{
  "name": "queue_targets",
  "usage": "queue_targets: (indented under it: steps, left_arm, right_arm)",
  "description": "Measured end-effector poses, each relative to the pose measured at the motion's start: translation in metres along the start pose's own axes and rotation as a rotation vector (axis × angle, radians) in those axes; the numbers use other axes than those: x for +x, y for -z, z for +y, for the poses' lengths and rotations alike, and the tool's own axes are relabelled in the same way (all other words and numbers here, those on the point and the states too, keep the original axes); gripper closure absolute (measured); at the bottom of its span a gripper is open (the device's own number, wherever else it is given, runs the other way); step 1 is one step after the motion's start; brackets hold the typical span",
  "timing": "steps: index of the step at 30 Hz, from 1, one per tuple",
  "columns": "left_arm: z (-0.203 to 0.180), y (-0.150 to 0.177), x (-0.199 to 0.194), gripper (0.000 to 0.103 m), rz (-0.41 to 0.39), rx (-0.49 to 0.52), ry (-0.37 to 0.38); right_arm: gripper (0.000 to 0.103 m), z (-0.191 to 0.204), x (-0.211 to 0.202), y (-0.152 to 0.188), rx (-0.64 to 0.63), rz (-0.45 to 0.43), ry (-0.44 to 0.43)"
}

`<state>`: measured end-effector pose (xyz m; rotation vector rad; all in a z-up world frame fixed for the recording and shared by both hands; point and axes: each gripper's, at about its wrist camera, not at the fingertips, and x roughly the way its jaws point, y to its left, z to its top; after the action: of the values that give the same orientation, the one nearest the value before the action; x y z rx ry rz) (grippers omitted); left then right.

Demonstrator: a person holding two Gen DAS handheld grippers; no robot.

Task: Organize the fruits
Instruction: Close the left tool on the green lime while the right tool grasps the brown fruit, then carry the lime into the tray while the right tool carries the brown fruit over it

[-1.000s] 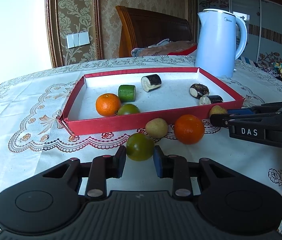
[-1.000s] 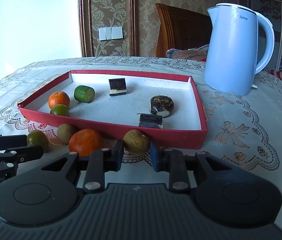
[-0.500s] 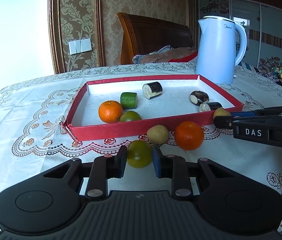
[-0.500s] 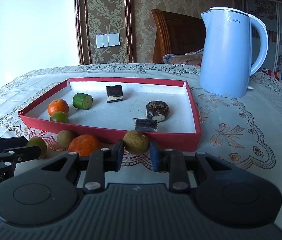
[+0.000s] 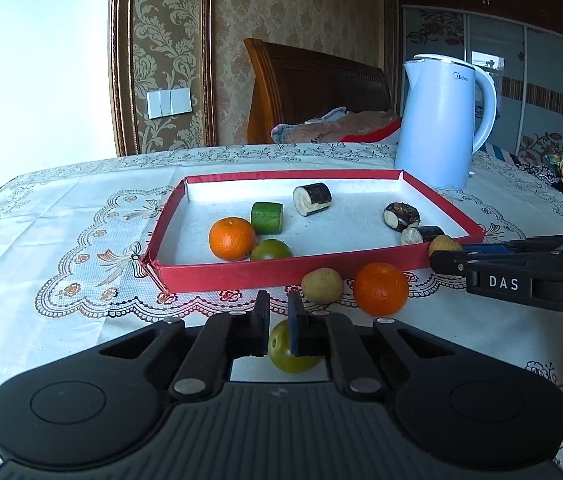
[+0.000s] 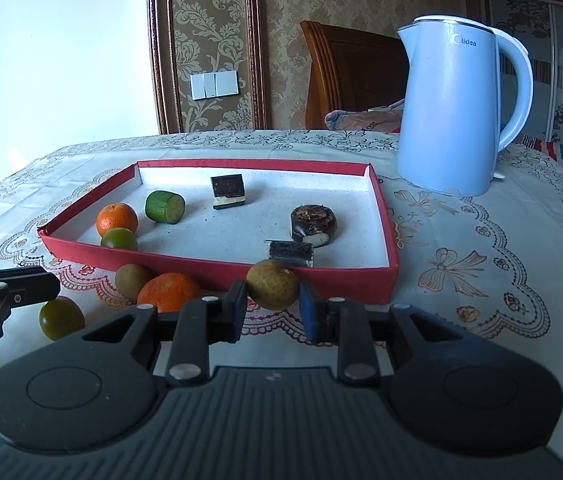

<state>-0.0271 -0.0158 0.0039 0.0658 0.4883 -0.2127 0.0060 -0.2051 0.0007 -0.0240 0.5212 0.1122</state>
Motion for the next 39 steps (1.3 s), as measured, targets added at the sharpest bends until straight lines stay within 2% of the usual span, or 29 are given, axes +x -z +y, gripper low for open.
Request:
queue_targets:
  steps: [2,4,6,7,10,12,14,16,17,19,21,24,31,39]
  left_arm:
    - [0.001,0.002,-0.007,0.089,-0.001,-0.003,0.02]
    - [0.002,0.006,-0.012,0.074,0.006,-0.012,0.034]
    - [0.0,0.011,-0.014,0.033,0.009,-0.007,0.049]
    - [-0.002,0.013,-0.017,0.031,-0.01,-0.002,0.032]
    - [-0.009,0.013,-0.021,0.03,-0.062,0.036,-0.017]
    - [-0.012,0.011,-0.015,0.03,-0.034,0.047,-0.007]
    - [-0.017,0.01,-0.007,0.03,-0.007,0.076,-0.032]
    - [-0.02,0.011,-0.002,0.039,0.004,0.104,-0.053]
    - [-0.021,0.01,0.001,0.048,0.014,0.11,-0.052]
    - [-0.021,0.009,0.005,0.054,0.032,0.105,-0.043]
    - [-0.019,0.009,0.01,0.073,0.06,0.097,-0.047]
    - [-0.016,0.011,0.01,0.076,0.071,0.083,-0.027]
    - [-0.017,0.009,0.004,0.076,0.036,0.08,-0.045]
    - [-0.017,-0.005,0.003,0.076,0.015,0.056,-0.043]
  right_arm:
    - [0.076,0.0,0.002,0.0,0.0,0.005,-0.001]
    - [0.076,0.0,0.002,0.0,0.001,0.003,-0.003]
    - [0.077,0.0,0.002,0.0,0.0,0.004,-0.003]
    - [0.077,0.0,0.002,0.0,0.001,0.003,-0.004]
    - [0.077,0.001,0.002,0.0,-0.003,0.006,-0.004]
    - [0.077,0.001,0.002,0.0,-0.004,0.005,-0.004]
    - [0.076,0.001,0.002,0.0,-0.003,0.007,-0.004]
    - [0.076,0.001,0.002,0.0,-0.003,0.008,-0.005]
    - [0.076,0.001,0.003,0.0,-0.005,0.009,-0.005]
    - [0.076,0.002,0.003,0.001,-0.007,0.01,-0.003]
    - [0.076,0.001,0.003,0.001,-0.004,0.009,-0.004]
    - [0.076,0.001,0.003,0.001,-0.005,0.012,-0.004]
    - [0.076,0.002,0.001,0.001,-0.011,0.002,-0.002]
    - [0.076,0.002,-0.007,-0.003,-0.009,-0.048,0.007]
